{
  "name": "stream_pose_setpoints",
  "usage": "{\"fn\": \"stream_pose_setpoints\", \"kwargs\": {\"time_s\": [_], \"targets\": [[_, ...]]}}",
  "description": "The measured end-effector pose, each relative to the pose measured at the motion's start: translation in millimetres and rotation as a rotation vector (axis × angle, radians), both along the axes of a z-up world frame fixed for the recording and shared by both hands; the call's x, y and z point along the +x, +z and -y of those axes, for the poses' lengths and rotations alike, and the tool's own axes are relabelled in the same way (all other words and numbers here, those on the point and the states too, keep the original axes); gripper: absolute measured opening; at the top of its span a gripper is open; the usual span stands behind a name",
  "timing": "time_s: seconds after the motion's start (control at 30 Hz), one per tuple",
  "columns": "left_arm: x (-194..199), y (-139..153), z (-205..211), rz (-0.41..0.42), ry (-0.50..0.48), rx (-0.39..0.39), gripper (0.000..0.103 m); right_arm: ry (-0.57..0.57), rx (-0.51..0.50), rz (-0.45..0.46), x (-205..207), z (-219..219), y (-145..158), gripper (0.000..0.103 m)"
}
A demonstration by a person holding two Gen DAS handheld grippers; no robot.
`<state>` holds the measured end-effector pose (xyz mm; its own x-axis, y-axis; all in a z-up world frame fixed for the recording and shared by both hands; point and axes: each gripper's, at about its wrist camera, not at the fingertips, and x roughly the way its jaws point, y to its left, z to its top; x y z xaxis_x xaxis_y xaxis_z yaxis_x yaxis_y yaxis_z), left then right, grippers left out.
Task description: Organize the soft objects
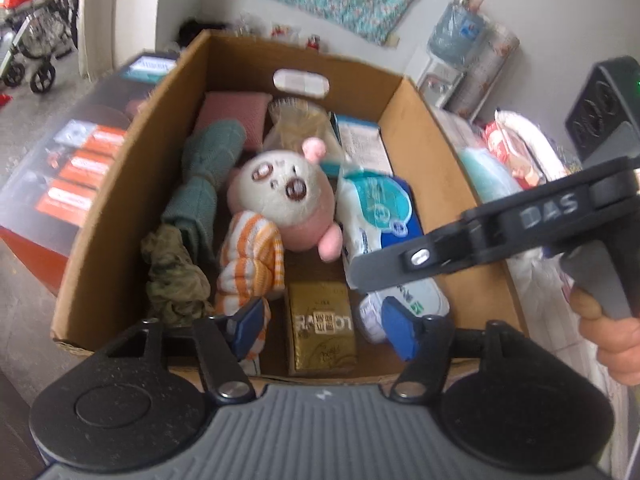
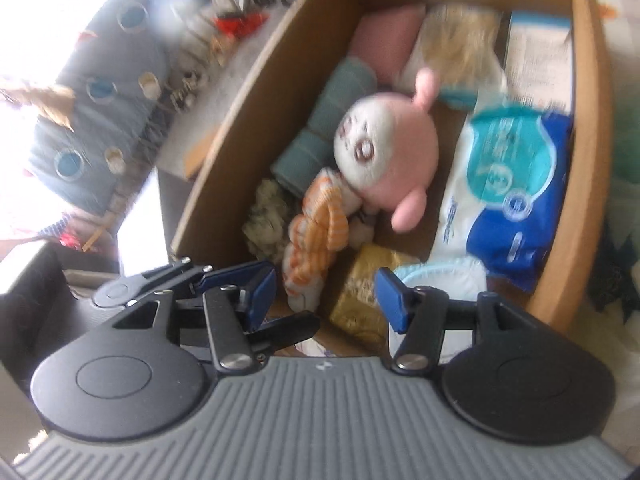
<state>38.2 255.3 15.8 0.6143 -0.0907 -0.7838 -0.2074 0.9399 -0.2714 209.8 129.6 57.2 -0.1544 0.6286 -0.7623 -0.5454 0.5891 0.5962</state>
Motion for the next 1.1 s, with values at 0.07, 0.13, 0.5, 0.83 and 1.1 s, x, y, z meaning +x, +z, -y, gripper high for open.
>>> {"fn": "stream_pose_setpoints", "kwargs": {"time_s": [0.07, 0.13, 0.5, 0.83, 1.1], "targets": [[-5.7, 6.8, 2.8, 0.053, 0.022, 0.027, 0.078, -0.038, 0.052, 0.073, -2.2, 13.5, 11.3, 0.063], [-8.6, 13.9, 6.7, 0.106, 0.048, 0.050, 0.085, -0.095, 0.095, 0.160, -6.2, 31.1, 21.1, 0.067], [-17.2, 26.5, 85.9, 0.300, 0.078, 0.203, 0.102, -0.464, 0.079, 0.559, -60.4, 152.6, 23.4, 0.073], [-58.5, 16.8, 126.8, 0.253, 0.149, 0.229, 0.103, -0.377, 0.021, 0.568, -108.8, 184.7, 16.1, 0.084], [-73.4, -3.6, 109.3, 0.069, 0.295, 0.193, 0.103, -0.313, 0.014, 0.560, -138.7, 181.1, 16.6, 0.084]]}}
